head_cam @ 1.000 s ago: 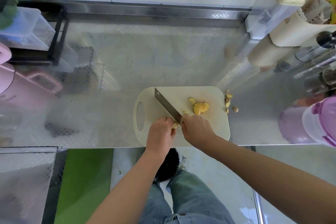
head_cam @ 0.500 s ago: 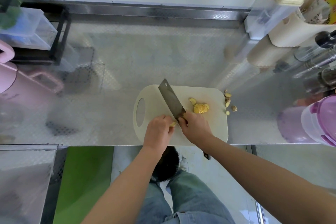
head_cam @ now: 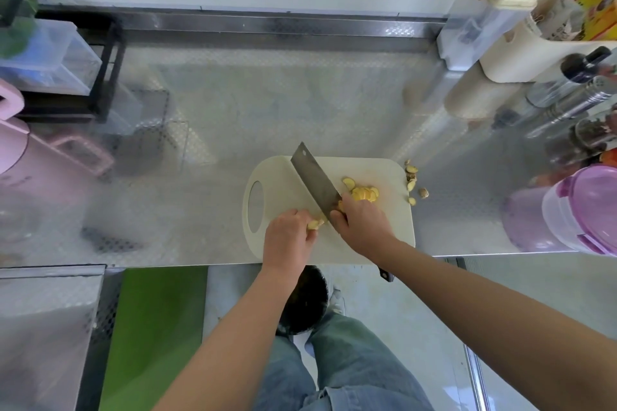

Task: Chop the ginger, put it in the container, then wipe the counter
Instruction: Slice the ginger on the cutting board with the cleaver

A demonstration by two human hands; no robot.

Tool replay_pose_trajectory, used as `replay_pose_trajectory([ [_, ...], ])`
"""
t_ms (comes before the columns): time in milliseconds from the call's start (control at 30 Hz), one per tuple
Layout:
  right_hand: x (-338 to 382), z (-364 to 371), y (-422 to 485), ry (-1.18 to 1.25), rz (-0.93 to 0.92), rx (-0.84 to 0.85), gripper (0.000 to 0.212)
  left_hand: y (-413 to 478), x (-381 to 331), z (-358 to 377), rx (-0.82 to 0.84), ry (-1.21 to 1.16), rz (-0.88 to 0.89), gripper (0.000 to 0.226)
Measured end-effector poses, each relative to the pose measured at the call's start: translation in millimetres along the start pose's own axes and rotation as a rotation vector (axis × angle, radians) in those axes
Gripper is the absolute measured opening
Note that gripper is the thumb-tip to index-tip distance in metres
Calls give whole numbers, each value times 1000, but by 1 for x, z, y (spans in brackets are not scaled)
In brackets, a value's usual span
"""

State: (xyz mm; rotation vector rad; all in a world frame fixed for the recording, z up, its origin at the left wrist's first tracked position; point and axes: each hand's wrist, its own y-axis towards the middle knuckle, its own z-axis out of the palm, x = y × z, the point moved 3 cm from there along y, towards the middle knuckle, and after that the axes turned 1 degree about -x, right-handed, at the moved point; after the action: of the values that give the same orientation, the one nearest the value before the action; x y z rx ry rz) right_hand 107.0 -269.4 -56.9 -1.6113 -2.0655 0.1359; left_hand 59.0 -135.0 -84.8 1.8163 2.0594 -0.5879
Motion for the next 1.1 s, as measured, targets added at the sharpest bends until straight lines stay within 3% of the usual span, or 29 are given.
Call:
replay_pose_trajectory([
  [467,3,0,-15,-49,-123,44,15,-12,0,2,-23,-11,-13,13],
  [700,0,15,-18,-119,-140,35,23,-8,1,6,-3,0,-7,16],
  [867,8,22,-21,-235,-125,51,26,-6,-2,7,8,43,-13,19],
  [1100,8,23,-23,-160,-41,26,19,-6,-5,5,1,58,-12,17],
])
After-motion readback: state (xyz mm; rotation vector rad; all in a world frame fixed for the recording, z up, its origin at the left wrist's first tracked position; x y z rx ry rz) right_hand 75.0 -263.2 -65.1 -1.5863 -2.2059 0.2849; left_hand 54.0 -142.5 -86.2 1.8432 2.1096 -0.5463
